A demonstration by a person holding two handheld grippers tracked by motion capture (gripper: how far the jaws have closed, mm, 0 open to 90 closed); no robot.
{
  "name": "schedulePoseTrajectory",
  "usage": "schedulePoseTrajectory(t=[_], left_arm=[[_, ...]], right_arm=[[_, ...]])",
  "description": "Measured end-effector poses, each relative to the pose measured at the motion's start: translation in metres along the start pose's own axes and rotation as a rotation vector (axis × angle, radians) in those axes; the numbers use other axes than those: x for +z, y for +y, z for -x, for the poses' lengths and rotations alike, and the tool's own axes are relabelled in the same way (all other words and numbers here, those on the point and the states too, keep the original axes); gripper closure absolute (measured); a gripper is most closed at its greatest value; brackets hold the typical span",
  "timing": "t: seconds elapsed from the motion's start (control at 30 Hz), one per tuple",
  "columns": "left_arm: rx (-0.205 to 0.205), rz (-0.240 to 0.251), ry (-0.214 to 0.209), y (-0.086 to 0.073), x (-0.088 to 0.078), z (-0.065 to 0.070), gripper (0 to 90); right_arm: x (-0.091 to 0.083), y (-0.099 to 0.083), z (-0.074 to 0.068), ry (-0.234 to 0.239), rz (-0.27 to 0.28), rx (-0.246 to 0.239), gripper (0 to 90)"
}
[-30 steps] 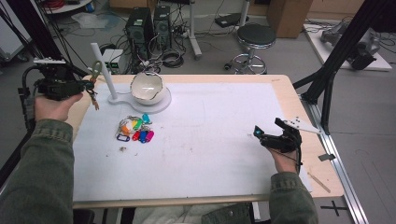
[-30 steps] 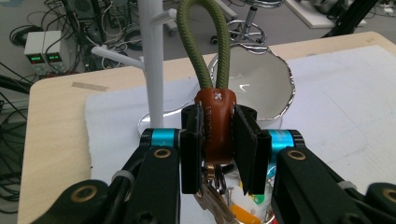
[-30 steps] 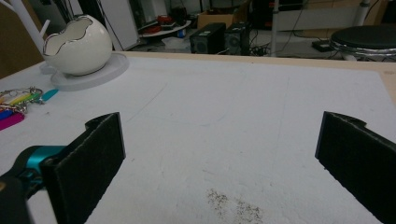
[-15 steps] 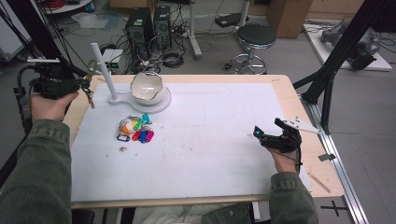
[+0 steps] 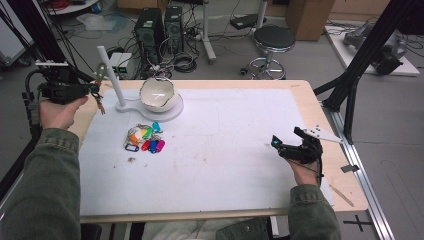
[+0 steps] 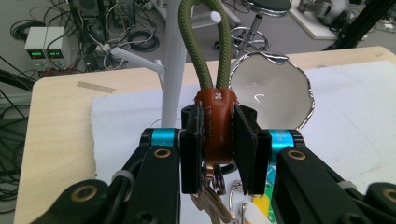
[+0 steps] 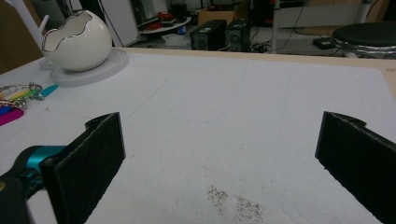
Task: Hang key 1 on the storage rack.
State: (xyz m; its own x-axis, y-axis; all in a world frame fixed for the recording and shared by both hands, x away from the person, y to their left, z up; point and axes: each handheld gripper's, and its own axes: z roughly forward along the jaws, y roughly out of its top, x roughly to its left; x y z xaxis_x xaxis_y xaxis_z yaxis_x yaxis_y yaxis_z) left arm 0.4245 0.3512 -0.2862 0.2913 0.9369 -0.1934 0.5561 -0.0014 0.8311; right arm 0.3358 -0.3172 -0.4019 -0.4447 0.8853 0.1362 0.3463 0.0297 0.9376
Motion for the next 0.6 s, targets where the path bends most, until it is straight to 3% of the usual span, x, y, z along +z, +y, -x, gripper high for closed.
schedulePoseTrajectory(t=[0.3,0.6], left_arm=[[-0.016,-0.020,0.004,0.000,0.010,-0.001,72.8],[-0.017,-0.043,0.040,-0.001,0.021,-0.002,72.5]], right_arm=[[0.000,-0.001,0.001,0.001,-0.002,-0.007,0.6],[0.000,-0.001,0.000,0.005,-0.006,-0.008,0.6]])
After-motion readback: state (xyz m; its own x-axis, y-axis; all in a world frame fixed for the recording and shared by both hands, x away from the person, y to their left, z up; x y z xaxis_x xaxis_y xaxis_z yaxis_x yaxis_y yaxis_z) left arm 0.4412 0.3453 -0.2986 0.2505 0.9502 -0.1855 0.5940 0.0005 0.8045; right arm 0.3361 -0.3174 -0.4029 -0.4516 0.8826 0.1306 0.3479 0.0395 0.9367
